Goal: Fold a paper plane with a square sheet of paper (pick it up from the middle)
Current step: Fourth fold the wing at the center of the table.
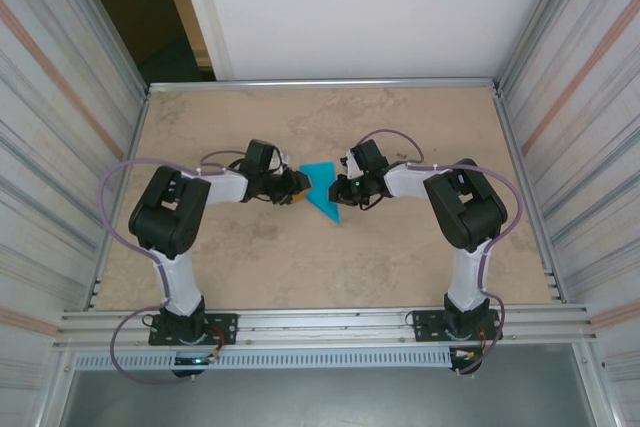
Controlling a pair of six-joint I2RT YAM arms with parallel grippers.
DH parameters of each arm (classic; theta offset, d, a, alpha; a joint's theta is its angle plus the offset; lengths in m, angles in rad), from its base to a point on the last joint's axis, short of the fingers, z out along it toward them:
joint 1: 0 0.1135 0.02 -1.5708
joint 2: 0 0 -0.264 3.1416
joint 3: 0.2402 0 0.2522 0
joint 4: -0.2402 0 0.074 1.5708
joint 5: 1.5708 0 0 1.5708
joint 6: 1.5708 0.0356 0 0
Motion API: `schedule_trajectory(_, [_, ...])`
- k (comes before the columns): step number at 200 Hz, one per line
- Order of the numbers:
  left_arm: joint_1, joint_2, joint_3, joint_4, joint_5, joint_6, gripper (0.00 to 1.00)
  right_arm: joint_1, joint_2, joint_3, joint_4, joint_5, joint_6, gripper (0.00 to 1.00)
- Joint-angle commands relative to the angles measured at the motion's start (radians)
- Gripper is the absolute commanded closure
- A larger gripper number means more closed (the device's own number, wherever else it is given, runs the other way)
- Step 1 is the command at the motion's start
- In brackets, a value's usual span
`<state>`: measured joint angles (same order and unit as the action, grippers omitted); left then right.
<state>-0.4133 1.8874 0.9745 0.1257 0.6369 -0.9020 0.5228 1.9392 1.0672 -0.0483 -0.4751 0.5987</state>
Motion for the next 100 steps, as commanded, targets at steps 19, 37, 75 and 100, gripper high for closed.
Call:
schedule_trajectory(19, [-0.008,0.026,0.046,-0.017,0.082,0.073,0.73,-0.010,0.010,-0.018,-0.030,-0.015,0.008,0.87])
schedule_trajectory(37, [-0.008,0.032,0.052,-0.033,0.084,0.089,0.76,-0.012,-0.004,-0.019,-0.032,-0.016,0.009,0.86])
schedule_trajectory(75, [-0.007,0.027,0.055,-0.059,0.075,0.106,0.79,-0.019,-0.042,-0.015,-0.035,-0.015,-0.001,0.84])
schedule_trajectory(100, [-0.006,0.029,0.062,-0.068,0.074,0.110,0.83,-0.020,-0.062,-0.009,-0.047,-0.013,-0.018,0.82])
